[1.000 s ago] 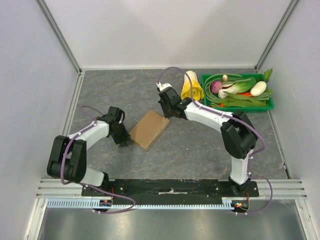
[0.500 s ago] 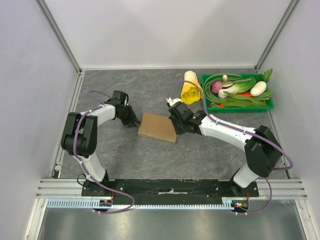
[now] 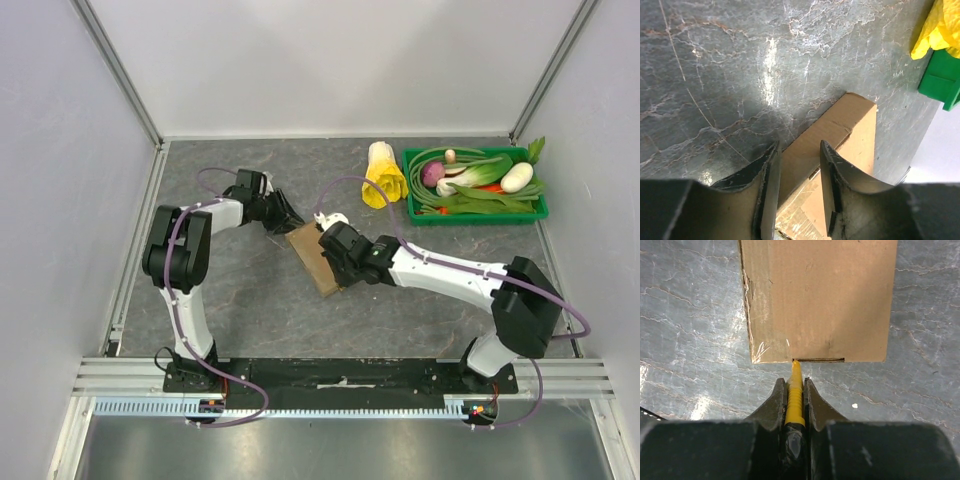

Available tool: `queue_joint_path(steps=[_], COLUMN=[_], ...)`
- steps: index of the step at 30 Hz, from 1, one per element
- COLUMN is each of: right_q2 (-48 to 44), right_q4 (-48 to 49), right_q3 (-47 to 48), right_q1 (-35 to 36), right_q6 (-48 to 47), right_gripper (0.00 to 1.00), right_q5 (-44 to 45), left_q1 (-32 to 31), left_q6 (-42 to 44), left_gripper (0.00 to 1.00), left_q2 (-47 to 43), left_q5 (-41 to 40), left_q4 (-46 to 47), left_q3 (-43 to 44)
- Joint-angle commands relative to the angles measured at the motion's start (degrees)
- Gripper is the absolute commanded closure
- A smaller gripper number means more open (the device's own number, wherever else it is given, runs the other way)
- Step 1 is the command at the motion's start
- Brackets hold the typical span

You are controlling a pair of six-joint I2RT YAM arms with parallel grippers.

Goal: Unpack the express box

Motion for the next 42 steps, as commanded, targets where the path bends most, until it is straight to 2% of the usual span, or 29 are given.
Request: queue_joint_path(steps=[1,6,9,11,14,15,17,20,26,32,35,39,42], right_q2=[-5.67,-12.26,-12.97,-12.54,-11.92,-11.75,-10.26,-7.28,-2.53,0.73,2.22,4.25,5.30], right_q4=[-0.71,-1.95,0.50,4.19,11.83,13.85,19.13,23.09,29.25,32.59,33.65,34.08,34.26], right_q3=[3.91,3.03,2.94,2.33,0.23,-0.48,-1.80,-2.06,-3.03,-2.42,-1.89,-0.92,-0.75], right_q1=[1.68,3.27,3.18,3.27,3.27,3.18,3.18,3.18,3.27,3.27,3.27,3.27,3.27], right_q6=[-0.83,-4.79,-6.11,-6.38,-5.85,-5.85,-6.20,-7.08,-7.79,-7.34,-7.52,-7.08,-6.55], right_gripper=[1.00,1.00,1.00,1.00,1.00,1.00,1.00,1.00,1.00,1.00,1.00,1.00,1.00], right_q5=[3.85,-0.80,-0.28,0.77,1.57,1.66,1.74,2.36,6.13,8.07,8.07,7.02,6.84], left_q1=[0.01,0.54,0.62,0.62,0.62,0.54,0.19,-0.17,-0.96,-1.13,-1.31,-1.40,-1.49], left_q6=[3.51,7.46,7.99,7.73,7.55,7.64,6.77,5.27,5.97,7.03,7.38,7.90,8.25], left_gripper=[0.52,0.39,0.34,0.33,0.33,0.34,0.35,0.37,0.39,0.40,0.42,0.51,0.52], left_q2=[-3.37,-8.74,-12.17,-14.01,-15.86,-16.13,-16.22,-15.96,-13.50,-11.04,-10.59,-10.59,-10.33], left_q5=[-4.43,-17.72,-20.29,-18.63,-10.30,-4.18,0.16,1.41,0.81,-3.85,-6.04,-7.20,-7.28], left_q4=[-5.86,-17.37,-20.55,-21.18,-18.55,-14.97,-12.31,-8.35,-6.23,-10.36,-12.29,-13.00,-13.35], left_q3=[4.18,7.88,8.06,6.92,2.18,-1.14,-4.15,-8.64,-9.70,-9.35,-9.35,-9.17,-8.91])
